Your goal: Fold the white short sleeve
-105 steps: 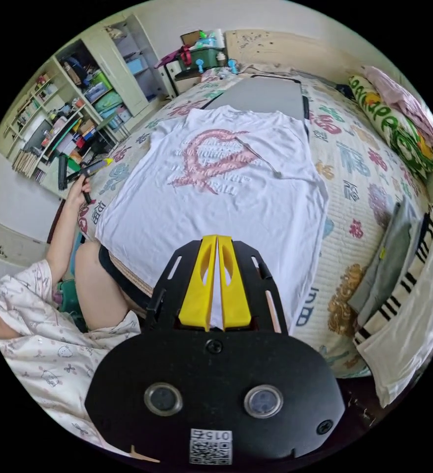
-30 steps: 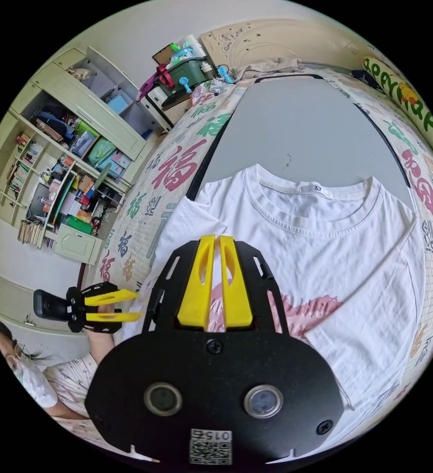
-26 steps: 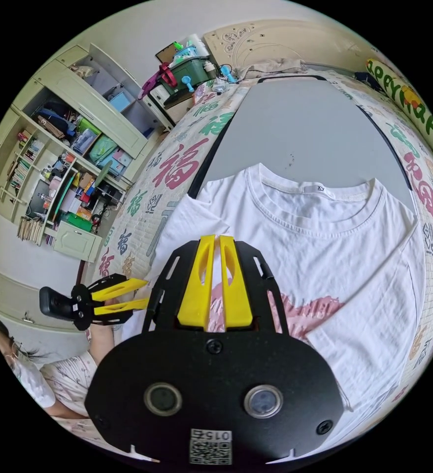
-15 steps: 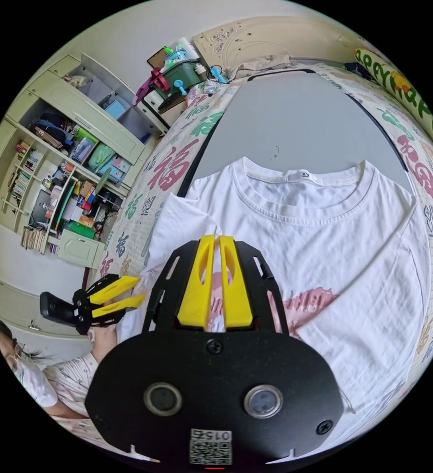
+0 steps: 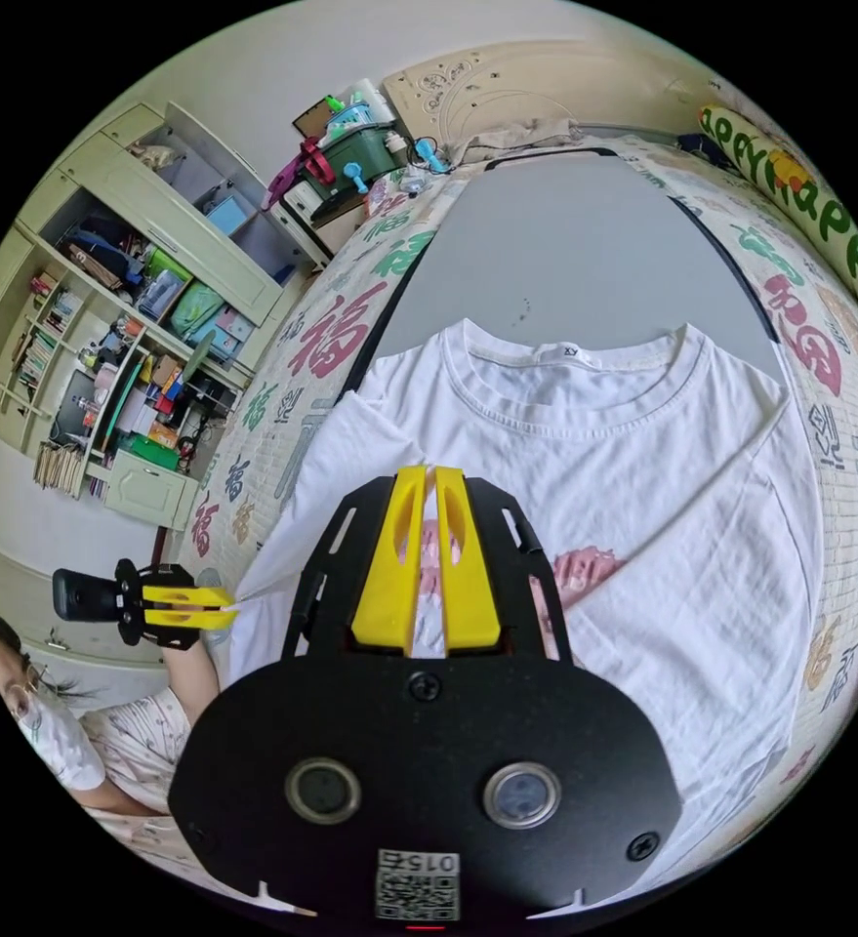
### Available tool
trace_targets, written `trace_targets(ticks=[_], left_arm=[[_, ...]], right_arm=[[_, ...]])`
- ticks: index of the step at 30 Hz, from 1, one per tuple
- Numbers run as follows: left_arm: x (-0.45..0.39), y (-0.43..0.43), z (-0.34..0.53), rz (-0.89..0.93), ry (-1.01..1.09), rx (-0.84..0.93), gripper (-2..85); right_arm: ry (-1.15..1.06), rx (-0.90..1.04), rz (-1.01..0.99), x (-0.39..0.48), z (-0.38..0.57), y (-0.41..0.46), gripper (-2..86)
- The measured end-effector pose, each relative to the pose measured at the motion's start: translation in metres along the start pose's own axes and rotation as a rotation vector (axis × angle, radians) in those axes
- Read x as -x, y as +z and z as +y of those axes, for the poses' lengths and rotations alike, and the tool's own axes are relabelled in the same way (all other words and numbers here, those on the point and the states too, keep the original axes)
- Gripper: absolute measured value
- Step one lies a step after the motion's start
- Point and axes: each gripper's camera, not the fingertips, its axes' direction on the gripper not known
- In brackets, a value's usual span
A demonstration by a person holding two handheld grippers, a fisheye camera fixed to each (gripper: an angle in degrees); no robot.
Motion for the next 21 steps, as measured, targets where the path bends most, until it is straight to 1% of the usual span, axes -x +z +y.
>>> trace_targets(ticks=[4,7,10,17,21], left_arm=[[0.008,0.003,0.01,0.105,0.093,0.063,0.0],[0.011,0.005,0.015,0.129,0.14,0.065,0.0],[0.013,0.007,0.018,0.151,0.181,0.086,0.1],[0.04,0.002,0.025,0.182,0.166,0.092,1.4],[0.054,-0.017,0.028,0.235,0.177,0.064,4.8]], right_arm=[[-0.006,0.011,0.002,-0.006,0.026,-0.018,0.4],[0.005,0.025,0.042,-0.012,0.058,-0.018,0.4],[0.023,-0.004,0.026,-0.025,0.092,-0.028,0.4],[0.072,-0.03,-0.025,-0.06,0.16,-0.023,1.0],[0.024,-0.038,-0.03,-0.064,0.201,-0.018,2.4]])
